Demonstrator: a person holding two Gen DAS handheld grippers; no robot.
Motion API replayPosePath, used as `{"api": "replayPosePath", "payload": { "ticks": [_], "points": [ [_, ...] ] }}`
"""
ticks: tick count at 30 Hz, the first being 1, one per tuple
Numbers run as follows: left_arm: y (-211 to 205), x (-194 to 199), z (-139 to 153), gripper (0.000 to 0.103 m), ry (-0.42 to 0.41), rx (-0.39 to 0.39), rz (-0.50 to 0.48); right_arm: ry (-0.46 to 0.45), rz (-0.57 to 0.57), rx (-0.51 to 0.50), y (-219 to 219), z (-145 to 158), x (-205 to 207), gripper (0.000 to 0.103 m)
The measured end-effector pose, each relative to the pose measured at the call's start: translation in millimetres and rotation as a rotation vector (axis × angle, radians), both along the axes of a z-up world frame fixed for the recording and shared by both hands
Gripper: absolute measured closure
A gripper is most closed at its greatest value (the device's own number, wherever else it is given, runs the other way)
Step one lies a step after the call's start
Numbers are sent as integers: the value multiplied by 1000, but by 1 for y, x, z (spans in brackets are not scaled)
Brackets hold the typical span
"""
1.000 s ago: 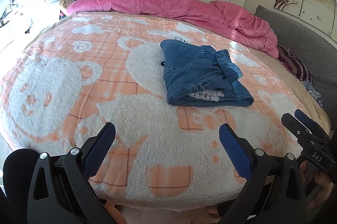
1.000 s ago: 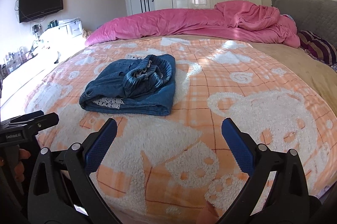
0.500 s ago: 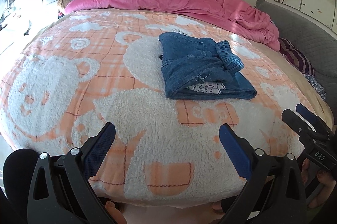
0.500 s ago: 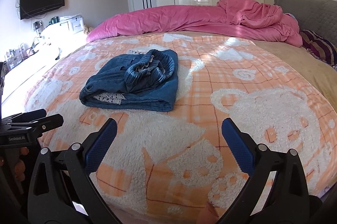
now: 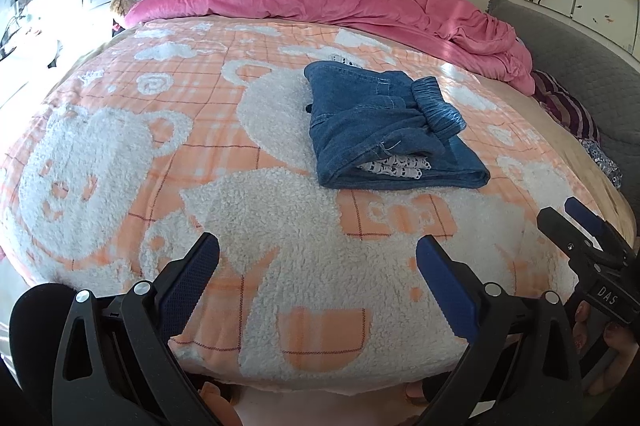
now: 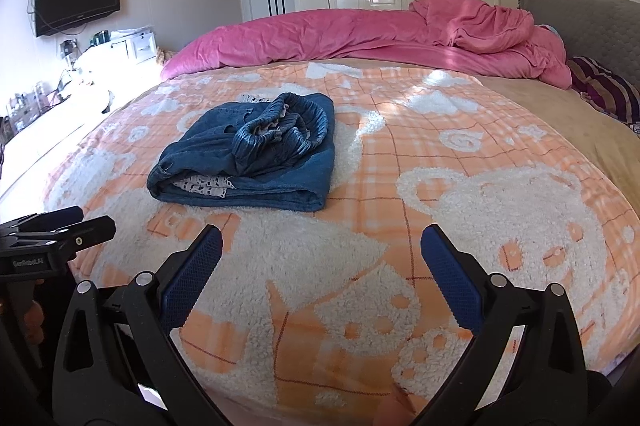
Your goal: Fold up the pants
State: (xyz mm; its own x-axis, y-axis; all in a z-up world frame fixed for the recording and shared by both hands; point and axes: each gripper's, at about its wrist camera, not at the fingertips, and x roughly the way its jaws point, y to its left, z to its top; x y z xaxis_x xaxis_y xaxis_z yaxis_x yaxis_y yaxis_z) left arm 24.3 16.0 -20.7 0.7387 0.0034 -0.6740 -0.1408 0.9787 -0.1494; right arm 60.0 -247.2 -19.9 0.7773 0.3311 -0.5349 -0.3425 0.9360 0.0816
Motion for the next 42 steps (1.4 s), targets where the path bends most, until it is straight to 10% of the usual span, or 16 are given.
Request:
{"api": "replayPosePath", "payload": {
  "ticks": [42],
  "points": [
    [-6,8,-7,5,62,13,-18,18,-20,-10,-4,-4,2,9]
  ]
}}
